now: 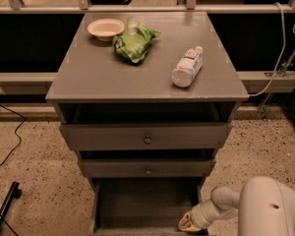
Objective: Open bottom drawer
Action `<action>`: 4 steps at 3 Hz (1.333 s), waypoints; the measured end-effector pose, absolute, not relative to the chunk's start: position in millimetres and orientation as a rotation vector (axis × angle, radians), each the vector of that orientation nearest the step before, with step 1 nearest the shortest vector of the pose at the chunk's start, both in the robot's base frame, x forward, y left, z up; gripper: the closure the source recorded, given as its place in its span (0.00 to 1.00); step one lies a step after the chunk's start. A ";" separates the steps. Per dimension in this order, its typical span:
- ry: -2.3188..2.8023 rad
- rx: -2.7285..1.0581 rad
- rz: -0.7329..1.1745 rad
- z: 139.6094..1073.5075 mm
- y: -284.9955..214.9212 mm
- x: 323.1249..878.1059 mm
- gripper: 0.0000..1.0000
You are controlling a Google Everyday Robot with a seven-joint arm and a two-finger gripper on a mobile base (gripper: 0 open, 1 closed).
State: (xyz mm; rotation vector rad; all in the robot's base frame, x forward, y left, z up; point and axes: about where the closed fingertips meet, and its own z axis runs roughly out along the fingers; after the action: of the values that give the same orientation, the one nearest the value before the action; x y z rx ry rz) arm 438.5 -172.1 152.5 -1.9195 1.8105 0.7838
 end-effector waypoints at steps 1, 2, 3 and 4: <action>1.889 -1.892 0.840 157.9 -187.2 403.0 1.00; 1.908 -1.849 0.866 168.3 -196.7 380.9 1.00; 1.842 -1.749 0.853 186.6 -202.6 382.9 1.00; 1.697 -1.650 0.717 232.0 -216.8 407.1 1.00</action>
Offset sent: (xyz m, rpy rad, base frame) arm -0.0821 -0.0430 0.0332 0.0294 0.0969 -0.1017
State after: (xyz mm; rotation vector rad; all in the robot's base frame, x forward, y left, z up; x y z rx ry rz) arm 407.1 -216.8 232.0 -1.6500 1.6965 0.7167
